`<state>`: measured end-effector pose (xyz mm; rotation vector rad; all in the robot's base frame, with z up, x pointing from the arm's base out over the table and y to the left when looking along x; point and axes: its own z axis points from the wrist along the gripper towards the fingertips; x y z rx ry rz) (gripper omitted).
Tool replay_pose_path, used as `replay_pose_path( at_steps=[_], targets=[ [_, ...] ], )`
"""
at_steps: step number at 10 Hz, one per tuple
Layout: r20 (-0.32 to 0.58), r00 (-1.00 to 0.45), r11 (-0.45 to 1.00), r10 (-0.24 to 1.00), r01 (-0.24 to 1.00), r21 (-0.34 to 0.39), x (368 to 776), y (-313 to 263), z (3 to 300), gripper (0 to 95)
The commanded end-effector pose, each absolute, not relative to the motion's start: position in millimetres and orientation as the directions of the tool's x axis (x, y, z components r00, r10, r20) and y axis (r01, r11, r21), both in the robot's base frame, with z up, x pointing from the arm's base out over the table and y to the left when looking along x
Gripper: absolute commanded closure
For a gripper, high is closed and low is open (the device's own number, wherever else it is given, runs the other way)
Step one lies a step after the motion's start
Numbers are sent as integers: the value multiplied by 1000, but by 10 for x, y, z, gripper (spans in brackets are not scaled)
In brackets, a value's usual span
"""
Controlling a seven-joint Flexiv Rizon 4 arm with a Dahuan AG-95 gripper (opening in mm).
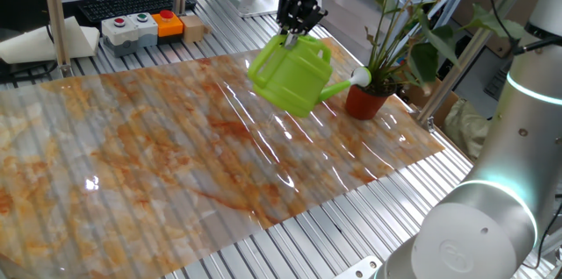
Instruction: Water the plant
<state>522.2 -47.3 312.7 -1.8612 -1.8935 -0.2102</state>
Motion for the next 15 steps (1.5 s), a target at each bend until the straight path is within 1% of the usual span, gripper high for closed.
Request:
replay_pose_path(
  at_steps=[1, 4, 11, 15],
  targets=[
    [437, 34, 70, 899, 973, -220, 5221, -470, 3165, 950],
    [444, 36, 75, 895, 971, -228, 5229, -486, 3213, 950],
    [453, 38, 75, 891, 970, -230, 5231, -491, 3217, 950],
    [455, 23, 87, 890, 972, -219, 5229, -487, 3220, 950]
  ],
)
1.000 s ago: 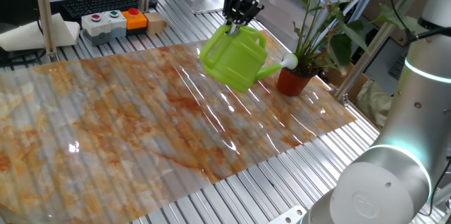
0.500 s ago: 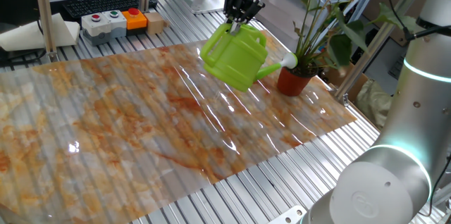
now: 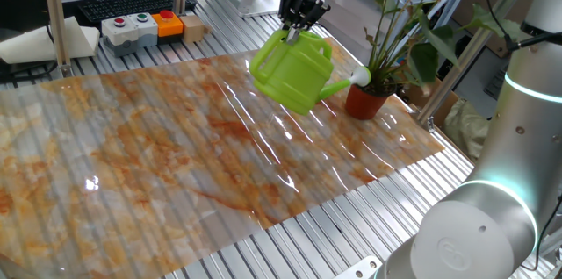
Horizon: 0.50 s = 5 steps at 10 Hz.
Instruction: Water the plant
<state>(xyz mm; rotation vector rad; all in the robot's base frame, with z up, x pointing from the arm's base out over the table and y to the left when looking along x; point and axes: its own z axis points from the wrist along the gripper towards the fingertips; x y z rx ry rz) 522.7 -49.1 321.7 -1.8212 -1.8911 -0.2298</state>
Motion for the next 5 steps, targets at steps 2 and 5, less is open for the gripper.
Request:
replay_pose_path(
  at_steps=[2, 5],
  targets=[
    [456, 21, 88, 890, 972, -216, 5229, -487, 3220, 950],
    [454, 12, 95, 891, 972, -213, 5229, -484, 3219, 950]
  ],
)
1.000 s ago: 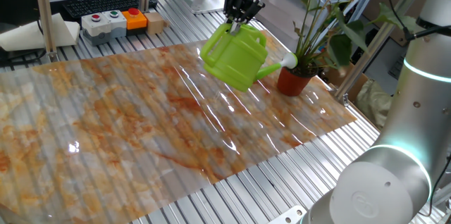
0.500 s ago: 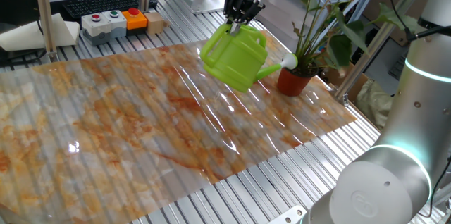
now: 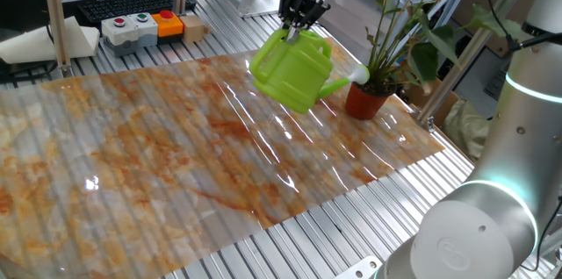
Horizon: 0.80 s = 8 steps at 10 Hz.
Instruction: Water the plant
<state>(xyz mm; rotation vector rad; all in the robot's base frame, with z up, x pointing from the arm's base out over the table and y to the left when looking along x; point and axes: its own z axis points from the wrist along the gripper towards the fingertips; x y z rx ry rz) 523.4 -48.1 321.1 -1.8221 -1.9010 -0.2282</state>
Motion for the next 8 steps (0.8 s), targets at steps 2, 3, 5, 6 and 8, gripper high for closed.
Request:
replay_pose_path(
  at_steps=[2, 3, 5, 6, 8],
  targets=[
    [452, 13, 94, 892, 972, -214, 5232, -481, 3218, 950],
    [448, 28, 80, 894, 972, -221, 5232, -479, 3218, 950],
    [443, 28, 79, 896, 972, -221, 5230, -477, 3219, 950],
    [430, 13, 89, 903, 972, -216, 5227, -473, 3221, 950],
    [416, 9, 90, 909, 972, -218, 5229, -475, 3221, 950]
  ],
)
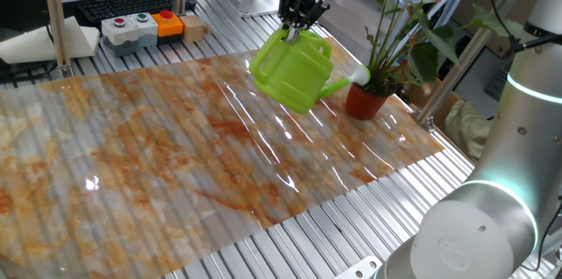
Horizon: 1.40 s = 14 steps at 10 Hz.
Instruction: Water the plant
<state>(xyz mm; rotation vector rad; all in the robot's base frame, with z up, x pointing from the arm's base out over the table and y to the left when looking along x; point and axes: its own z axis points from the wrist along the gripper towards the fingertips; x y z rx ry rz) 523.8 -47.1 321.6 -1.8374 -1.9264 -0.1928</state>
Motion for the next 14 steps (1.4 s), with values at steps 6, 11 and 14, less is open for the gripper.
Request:
replay_pose_path(
  at_steps=[6, 11, 14],
  targets=[
    [408, -4, 105, 913, 968, -227, 5276, -556, 3246, 950],
    [404, -2, 103, 915, 968, -229, 5272, -553, 3248, 950],
    [399, -8, 107, 917, 968, -227, 5272, -553, 3248, 950]
  ],
)
